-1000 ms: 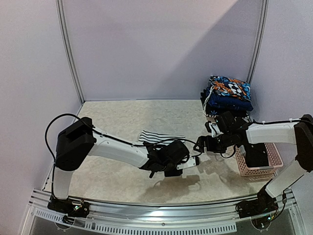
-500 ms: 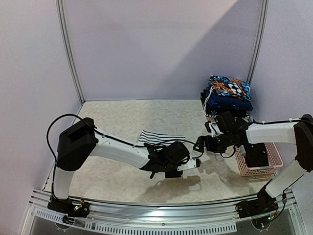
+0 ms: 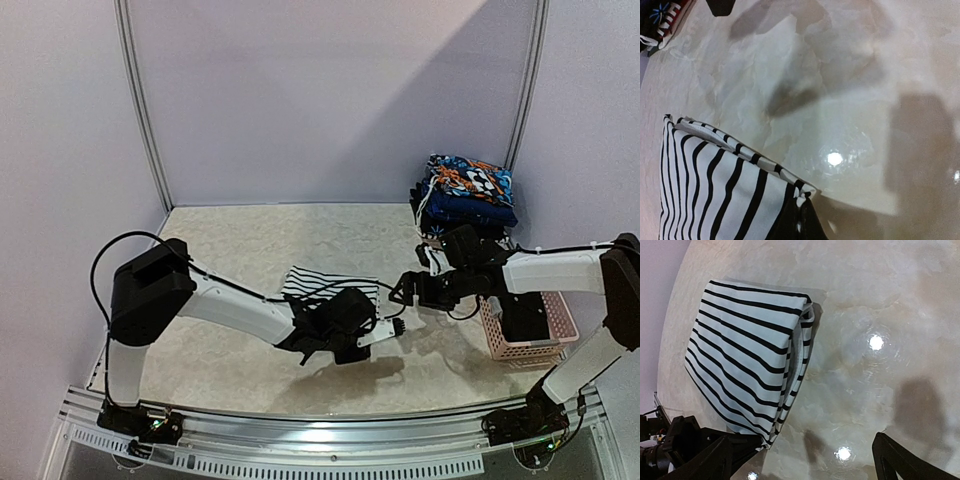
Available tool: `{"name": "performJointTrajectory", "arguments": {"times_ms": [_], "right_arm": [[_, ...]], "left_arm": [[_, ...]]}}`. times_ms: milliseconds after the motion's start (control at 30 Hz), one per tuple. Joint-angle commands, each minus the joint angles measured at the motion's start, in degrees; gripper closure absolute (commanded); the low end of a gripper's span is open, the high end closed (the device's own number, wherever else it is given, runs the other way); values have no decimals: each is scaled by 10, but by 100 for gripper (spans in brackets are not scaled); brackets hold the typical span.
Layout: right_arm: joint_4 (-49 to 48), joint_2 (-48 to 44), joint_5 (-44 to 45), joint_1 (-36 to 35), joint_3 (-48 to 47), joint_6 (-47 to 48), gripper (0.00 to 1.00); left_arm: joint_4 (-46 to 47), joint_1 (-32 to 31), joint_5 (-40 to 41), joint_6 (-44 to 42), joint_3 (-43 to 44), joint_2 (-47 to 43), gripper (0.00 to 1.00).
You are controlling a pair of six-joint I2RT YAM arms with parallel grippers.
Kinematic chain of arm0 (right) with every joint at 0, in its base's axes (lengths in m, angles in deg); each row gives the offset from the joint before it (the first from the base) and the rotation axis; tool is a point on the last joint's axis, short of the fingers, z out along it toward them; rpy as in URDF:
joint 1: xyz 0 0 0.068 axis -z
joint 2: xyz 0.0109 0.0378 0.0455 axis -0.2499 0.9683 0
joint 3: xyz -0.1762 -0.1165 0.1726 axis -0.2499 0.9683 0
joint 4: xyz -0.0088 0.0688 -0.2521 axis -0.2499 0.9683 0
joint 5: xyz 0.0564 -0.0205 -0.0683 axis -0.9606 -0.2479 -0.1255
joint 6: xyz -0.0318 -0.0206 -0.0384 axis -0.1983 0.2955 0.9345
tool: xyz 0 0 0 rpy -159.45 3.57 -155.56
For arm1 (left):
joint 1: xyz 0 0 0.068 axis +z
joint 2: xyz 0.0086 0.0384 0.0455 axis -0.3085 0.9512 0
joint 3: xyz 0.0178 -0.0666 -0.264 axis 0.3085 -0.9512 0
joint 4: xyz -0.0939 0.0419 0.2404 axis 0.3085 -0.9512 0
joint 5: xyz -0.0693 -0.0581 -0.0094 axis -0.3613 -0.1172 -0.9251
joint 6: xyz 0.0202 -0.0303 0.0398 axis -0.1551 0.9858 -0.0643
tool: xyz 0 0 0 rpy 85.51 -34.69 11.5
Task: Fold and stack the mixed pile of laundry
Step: Pick up the square-folded tank top from the center of the board, then pass from the left arm to the right
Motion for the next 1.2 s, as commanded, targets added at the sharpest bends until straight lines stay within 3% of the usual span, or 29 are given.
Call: {"name": "performJointTrajectory", "arguments": {"times_ms": [0,233,633,1167], "right_arm": [[-41,17,-42,4,9,-42,1],[-97,39,-111,3,0,-97,1],[-144,133,-143,-17,-46,-149,1],[-152,186,-156,-26,-59,-188,2]], "left_arm": [[54,22,-30,33,-36,-37,100],[106,36,-64,56,-78,-61,100],[140,43,-90,73,-108,-94,100],[202,44,-55,112,-151,-137,100]]}}
